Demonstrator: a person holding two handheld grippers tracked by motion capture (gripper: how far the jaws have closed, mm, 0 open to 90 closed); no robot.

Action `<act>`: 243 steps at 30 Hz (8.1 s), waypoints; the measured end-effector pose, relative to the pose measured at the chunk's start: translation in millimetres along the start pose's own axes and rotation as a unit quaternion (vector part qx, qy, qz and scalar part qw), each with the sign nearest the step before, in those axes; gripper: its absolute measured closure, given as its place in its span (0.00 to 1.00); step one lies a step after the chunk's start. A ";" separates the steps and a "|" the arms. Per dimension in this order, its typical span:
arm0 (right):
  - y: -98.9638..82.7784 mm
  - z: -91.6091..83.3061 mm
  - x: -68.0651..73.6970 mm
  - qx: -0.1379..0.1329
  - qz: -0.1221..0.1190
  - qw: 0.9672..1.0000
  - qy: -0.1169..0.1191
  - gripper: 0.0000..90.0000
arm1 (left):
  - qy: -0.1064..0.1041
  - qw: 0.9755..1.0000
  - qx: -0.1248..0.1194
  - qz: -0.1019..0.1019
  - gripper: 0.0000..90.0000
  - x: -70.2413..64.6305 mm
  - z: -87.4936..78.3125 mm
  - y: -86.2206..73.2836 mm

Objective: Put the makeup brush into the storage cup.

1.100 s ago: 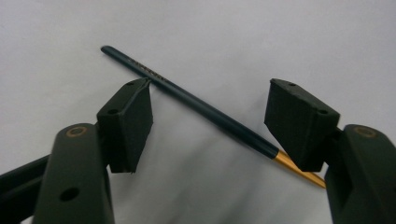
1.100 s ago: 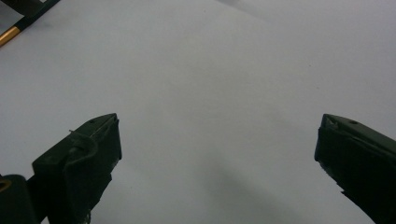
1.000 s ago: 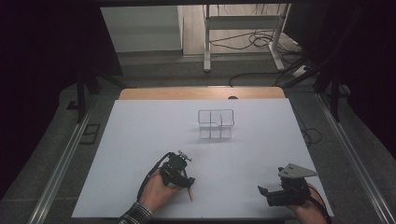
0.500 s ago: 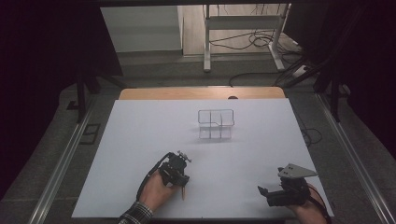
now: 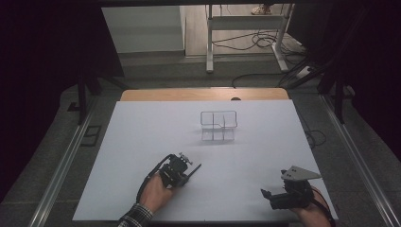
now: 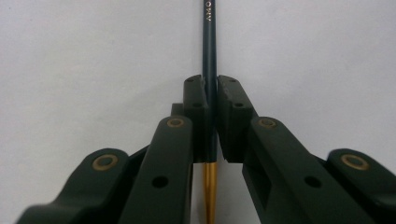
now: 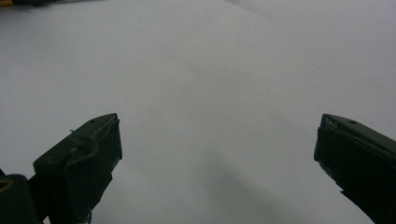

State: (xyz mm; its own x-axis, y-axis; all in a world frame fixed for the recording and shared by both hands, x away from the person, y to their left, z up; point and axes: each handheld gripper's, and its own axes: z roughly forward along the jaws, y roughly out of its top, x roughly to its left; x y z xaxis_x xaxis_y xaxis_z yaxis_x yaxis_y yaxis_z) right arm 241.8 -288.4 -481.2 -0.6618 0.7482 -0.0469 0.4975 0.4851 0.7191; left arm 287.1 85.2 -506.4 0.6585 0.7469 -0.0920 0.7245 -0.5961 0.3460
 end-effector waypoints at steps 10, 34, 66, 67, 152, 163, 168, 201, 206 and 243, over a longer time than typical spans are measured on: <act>0.0 0.0 0.1 0.000 0.001 1.000 0.002 0.01 | -0.024 0.999 -0.047 0.002 0.93 3.1 -23.5 -0.8; 0.6 0.7 1.8 0.000 0.008 1.000 0.011 0.01 | -0.093 0.983 -0.160 0.007 0.93 9.3 -54.0 -21.2; 29.6 11.7 37.3 0.005 -0.047 0.998 0.050 0.01 | -0.160 0.975 -0.141 0.055 0.93 7.6 -51.5 -17.4; 30.6 12.5 38.1 0.006 -0.052 0.997 0.049 0.01 | -0.161 0.975 -0.139 0.056 0.93 7.3 -51.2 -16.6; 87.3 72.8 108.7 0.060 -0.381 0.920 0.077 0.84 | -0.229 0.966 -0.057 0.110 0.92 -13.8 -31.3 26.6; 86.0 73.6 108.8 0.097 -0.355 0.923 0.116 0.94 | -0.156 0.973 -0.153 0.070 0.56 -0.9 -51.7 20.3; 84.6 74.2 107.0 0.101 -0.329 0.933 0.110 0.94 | -0.127 0.972 -0.193 0.053 0.32 8.8 -60.5 14.1; 83.2 59.9 83.9 0.072 -0.141 0.981 0.108 0.94 | -0.140 0.949 -0.277 -0.059 0.33 14.6 -55.6 -25.0; 83.0 58.9 83.3 0.062 -0.120 0.984 0.113 0.94 | -0.180 0.941 -0.280 -0.062 0.40 9.1 -47.2 -23.4; 84.6 64.6 102.0 0.026 -0.043 0.990 0.134 0.94 | -0.299 0.904 -0.286 -0.112 0.86 -12.9 -9.8 -10.2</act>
State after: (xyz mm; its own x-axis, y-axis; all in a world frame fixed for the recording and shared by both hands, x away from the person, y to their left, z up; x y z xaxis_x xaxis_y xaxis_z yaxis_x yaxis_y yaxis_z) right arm 252.6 -141.8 -469.9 -0.8246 0.5596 0.0833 0.4559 0.5701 0.6835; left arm 269.2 84.5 -499.5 0.6240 0.4359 -0.6485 0.7424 -0.0720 0.6660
